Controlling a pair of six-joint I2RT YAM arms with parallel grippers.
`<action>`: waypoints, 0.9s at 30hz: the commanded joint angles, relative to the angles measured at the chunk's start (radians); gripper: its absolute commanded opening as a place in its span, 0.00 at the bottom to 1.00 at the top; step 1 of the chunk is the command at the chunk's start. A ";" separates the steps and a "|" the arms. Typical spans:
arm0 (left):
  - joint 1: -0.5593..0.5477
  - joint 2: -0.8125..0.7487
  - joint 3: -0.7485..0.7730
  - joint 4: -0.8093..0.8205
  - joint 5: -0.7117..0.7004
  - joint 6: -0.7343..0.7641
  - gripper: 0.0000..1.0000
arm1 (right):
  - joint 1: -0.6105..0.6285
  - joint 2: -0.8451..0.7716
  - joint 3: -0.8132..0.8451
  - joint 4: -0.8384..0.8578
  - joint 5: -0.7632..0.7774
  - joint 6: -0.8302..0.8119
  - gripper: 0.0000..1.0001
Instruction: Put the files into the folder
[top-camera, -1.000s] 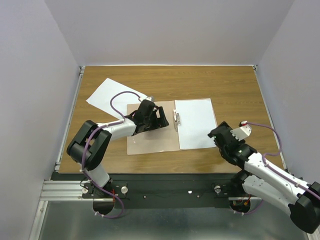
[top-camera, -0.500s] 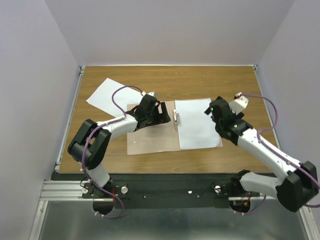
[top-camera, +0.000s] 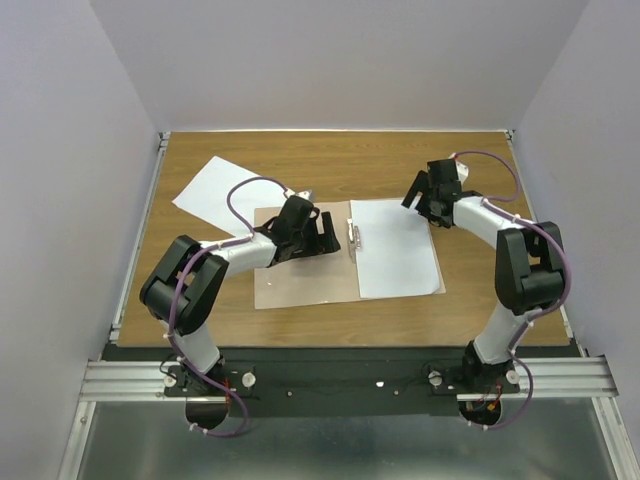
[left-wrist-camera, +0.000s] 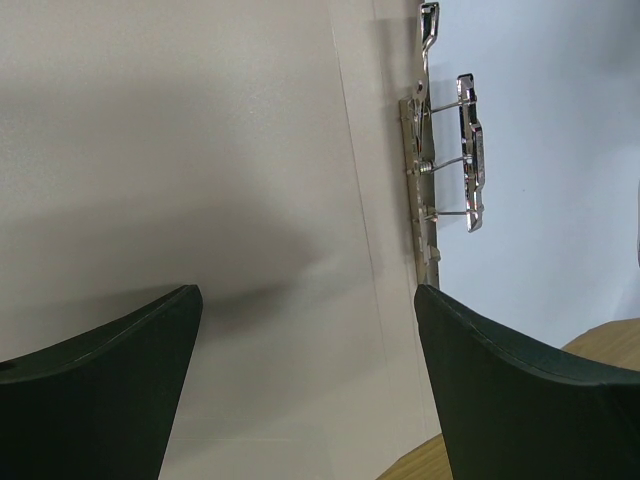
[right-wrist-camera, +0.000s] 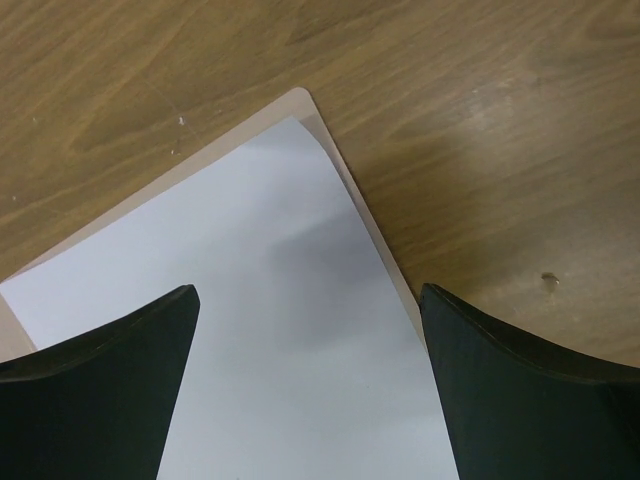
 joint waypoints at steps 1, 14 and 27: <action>-0.006 0.030 -0.024 0.013 0.033 0.029 0.97 | -0.021 0.107 0.095 0.049 -0.102 -0.087 1.00; -0.006 0.063 -0.026 0.015 0.046 0.052 0.97 | -0.028 0.299 0.269 0.072 -0.074 -0.160 1.00; -0.006 0.059 -0.021 0.015 0.046 0.060 0.97 | -0.027 0.346 0.293 0.075 -0.146 -0.154 1.00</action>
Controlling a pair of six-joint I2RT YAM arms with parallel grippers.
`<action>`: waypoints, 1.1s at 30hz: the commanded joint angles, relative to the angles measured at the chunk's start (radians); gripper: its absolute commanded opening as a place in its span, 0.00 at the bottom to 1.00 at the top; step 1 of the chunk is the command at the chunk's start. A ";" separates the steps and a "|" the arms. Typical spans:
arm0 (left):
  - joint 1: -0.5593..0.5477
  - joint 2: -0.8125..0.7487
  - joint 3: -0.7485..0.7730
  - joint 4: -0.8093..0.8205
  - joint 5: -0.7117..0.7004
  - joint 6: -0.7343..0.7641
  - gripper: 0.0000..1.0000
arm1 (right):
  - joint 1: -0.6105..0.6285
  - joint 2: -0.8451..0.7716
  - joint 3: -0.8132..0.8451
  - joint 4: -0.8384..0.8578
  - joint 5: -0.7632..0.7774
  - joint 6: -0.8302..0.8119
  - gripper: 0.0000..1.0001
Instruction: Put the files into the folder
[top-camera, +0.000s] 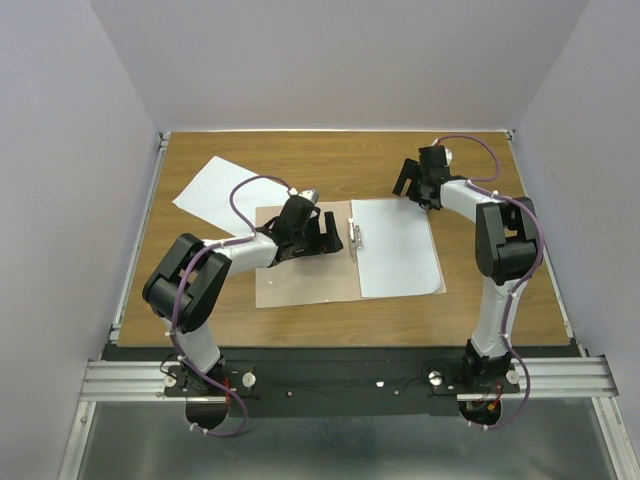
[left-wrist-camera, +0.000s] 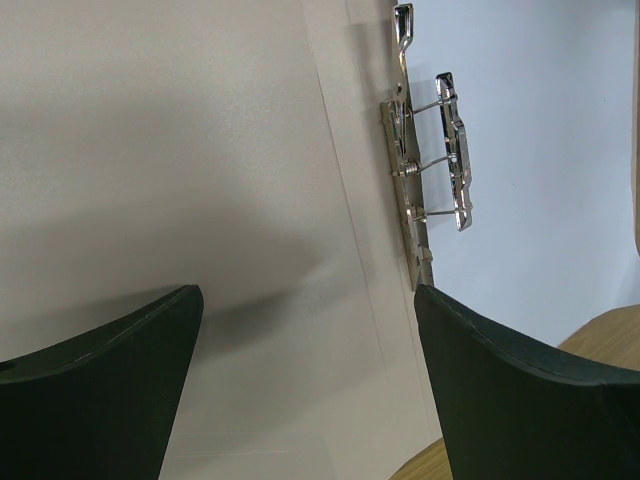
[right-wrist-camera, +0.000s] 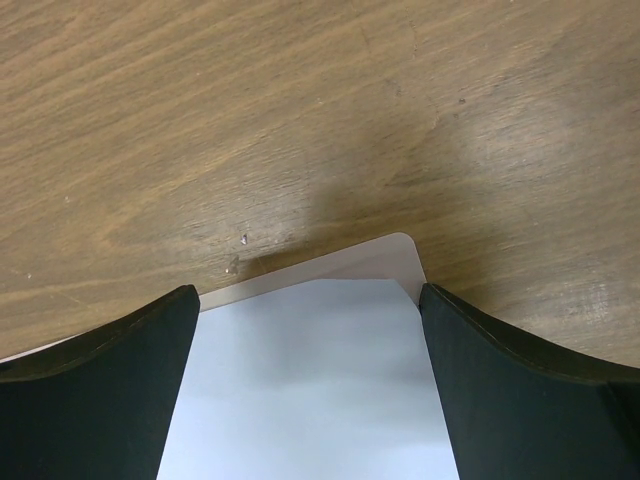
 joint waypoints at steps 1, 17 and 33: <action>-0.005 0.040 -0.019 -0.046 0.016 0.018 0.97 | -0.006 0.020 0.016 0.008 -0.048 -0.006 1.00; -0.005 0.033 -0.007 -0.058 0.013 0.018 0.97 | -0.006 -0.049 -0.015 0.009 0.069 0.026 1.00; -0.005 -0.044 0.002 -0.081 -0.028 0.037 0.97 | 0.047 -0.062 0.103 0.017 -0.710 -0.210 1.00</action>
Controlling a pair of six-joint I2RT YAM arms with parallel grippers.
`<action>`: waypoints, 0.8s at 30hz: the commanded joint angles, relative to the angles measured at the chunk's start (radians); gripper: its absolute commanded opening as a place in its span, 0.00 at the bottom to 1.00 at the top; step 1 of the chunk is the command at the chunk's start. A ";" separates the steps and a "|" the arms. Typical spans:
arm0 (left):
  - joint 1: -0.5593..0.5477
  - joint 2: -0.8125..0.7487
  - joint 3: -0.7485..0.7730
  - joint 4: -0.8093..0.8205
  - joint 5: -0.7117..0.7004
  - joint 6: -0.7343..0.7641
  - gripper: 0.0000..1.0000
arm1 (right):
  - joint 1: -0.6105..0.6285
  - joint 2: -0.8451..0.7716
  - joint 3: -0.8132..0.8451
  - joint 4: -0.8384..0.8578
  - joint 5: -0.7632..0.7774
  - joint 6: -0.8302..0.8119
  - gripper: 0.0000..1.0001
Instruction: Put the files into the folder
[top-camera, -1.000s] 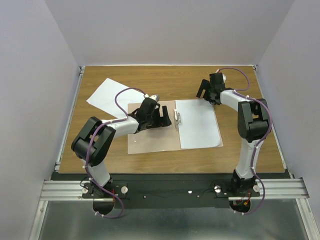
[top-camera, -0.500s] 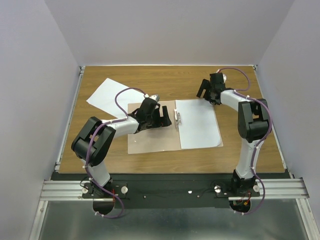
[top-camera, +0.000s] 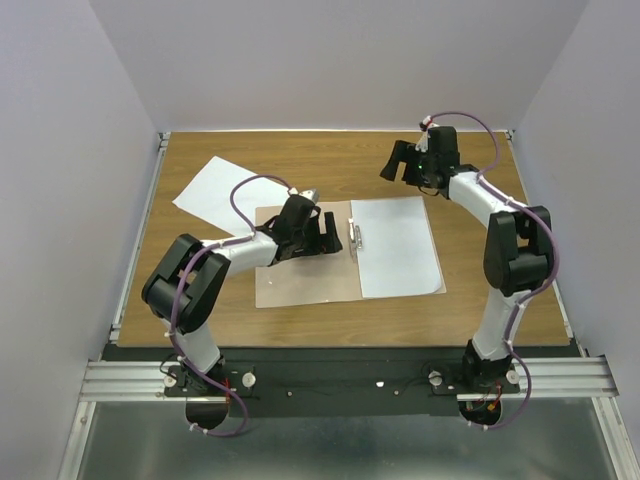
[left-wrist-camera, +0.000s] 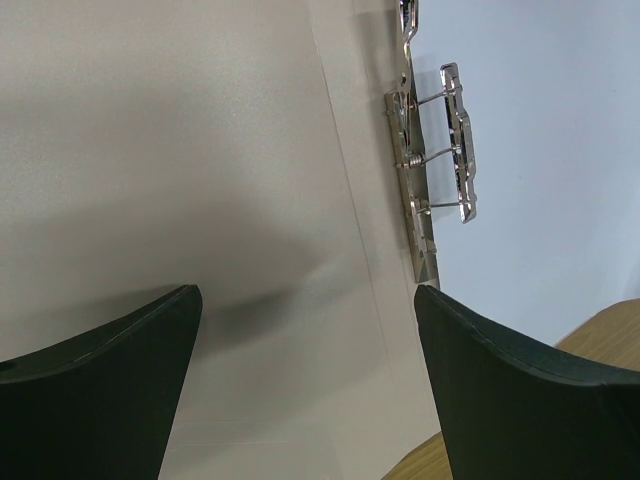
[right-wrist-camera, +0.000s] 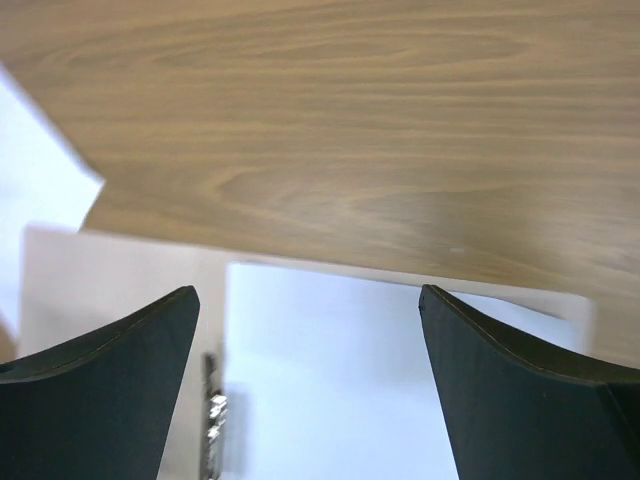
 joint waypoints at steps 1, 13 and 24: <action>-0.005 -0.042 -0.018 -0.044 -0.030 0.032 0.97 | 0.060 0.077 0.064 0.011 -0.436 -0.093 1.00; -0.003 -0.048 -0.111 0.004 -0.009 0.007 0.97 | 0.183 0.269 0.182 0.009 -0.529 -0.100 1.00; 0.004 -0.051 -0.112 -0.003 -0.015 0.003 0.97 | 0.200 0.274 0.119 0.011 -0.532 -0.090 1.00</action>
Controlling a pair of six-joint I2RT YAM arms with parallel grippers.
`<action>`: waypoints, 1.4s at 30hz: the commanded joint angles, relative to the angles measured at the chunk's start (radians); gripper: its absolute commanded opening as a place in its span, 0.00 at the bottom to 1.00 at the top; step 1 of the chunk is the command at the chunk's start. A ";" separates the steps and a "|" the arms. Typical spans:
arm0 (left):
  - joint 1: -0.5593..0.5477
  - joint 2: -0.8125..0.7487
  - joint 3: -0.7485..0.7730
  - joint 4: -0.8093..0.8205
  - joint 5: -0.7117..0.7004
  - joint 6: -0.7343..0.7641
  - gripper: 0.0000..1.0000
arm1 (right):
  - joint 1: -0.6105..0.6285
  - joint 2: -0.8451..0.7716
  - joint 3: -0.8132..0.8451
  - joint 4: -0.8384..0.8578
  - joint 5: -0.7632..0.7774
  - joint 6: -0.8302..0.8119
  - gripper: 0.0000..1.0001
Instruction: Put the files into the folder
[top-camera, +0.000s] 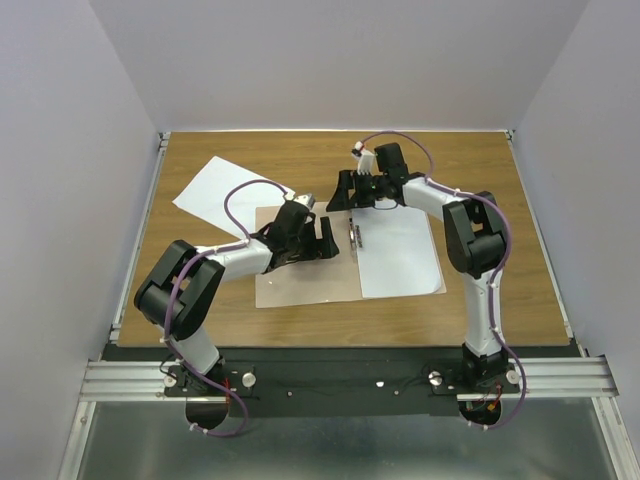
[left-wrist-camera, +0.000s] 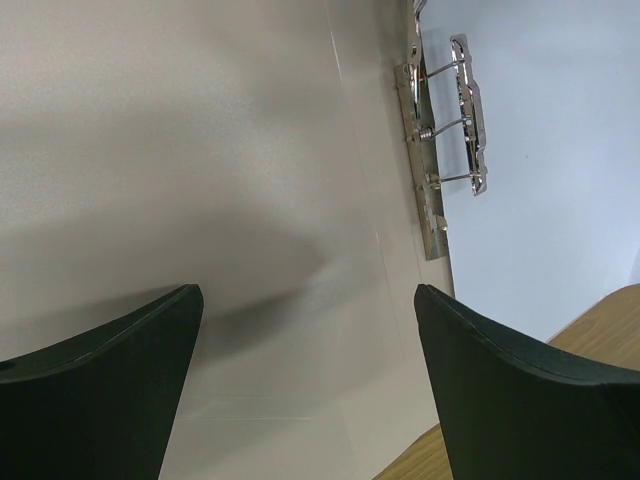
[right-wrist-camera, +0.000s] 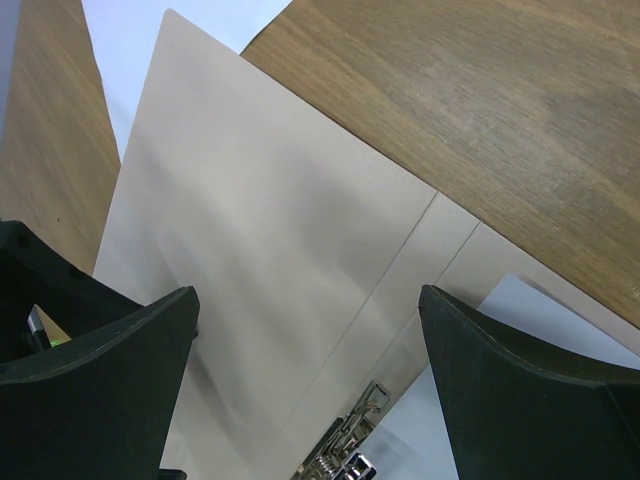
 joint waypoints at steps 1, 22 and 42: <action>0.004 0.003 -0.023 -0.053 -0.012 -0.003 0.97 | 0.006 -0.006 -0.036 -0.002 -0.042 0.008 1.00; 0.007 0.003 -0.024 -0.061 -0.041 -0.009 0.97 | 0.006 -0.089 -0.118 -0.005 -0.221 -0.025 1.00; 0.007 -0.004 -0.016 -0.064 -0.038 -0.018 0.97 | 0.007 -0.228 -0.279 -0.004 -0.275 -0.031 1.00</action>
